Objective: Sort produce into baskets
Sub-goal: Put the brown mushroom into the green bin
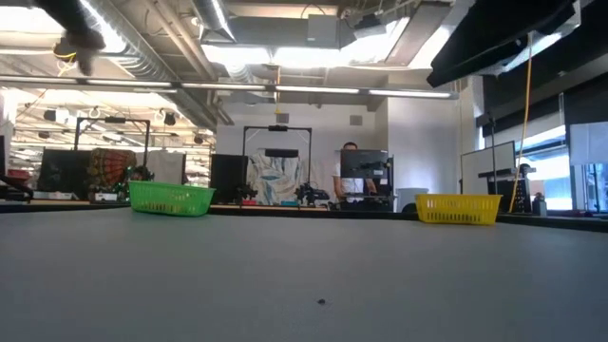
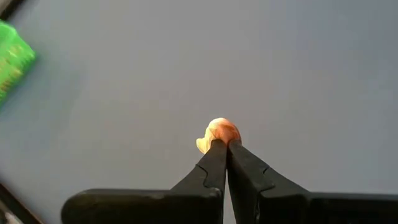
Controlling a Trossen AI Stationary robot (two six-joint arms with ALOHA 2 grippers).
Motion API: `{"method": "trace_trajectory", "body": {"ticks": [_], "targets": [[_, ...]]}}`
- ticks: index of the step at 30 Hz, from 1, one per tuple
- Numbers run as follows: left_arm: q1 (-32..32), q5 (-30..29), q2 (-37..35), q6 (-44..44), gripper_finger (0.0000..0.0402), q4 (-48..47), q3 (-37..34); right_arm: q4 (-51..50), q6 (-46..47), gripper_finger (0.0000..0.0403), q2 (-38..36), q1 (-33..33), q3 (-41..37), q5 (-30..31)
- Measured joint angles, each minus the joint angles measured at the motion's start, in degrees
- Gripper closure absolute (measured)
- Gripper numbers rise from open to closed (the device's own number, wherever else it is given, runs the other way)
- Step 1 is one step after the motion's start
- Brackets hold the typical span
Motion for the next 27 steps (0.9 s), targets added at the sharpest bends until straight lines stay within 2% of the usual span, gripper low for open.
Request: {"method": "trace_trajectory", "body": {"ticks": [10, 14, 20, 27], "targets": [[12.7, -0.6, -0.5, 18.4, 0.04, 0.5, -1.1, 0.1, -1.2, 0.0196, 0.7, -3.6, 0.0, 1.7], [18.5, -0.7, -4.3, 24.5, 0.04, 4.9, -6.6, 0.2, -1.4, 0.0196, 2.7, -5.3, 0.0, 1.6], [28.5, -0.7, -14.5, 31.4, 0.04, 15.6, -16.6, 0.4, -1.5, 0.0196, 7.5, -7.9, 0.0, 1.3], [41.1, -1.2, -20.6, 37.2, 0.04, 20.7, -23.1, 3.1, -3.0, 0.0196, 12.9, -12.9, 0.0, 1.9]]}}
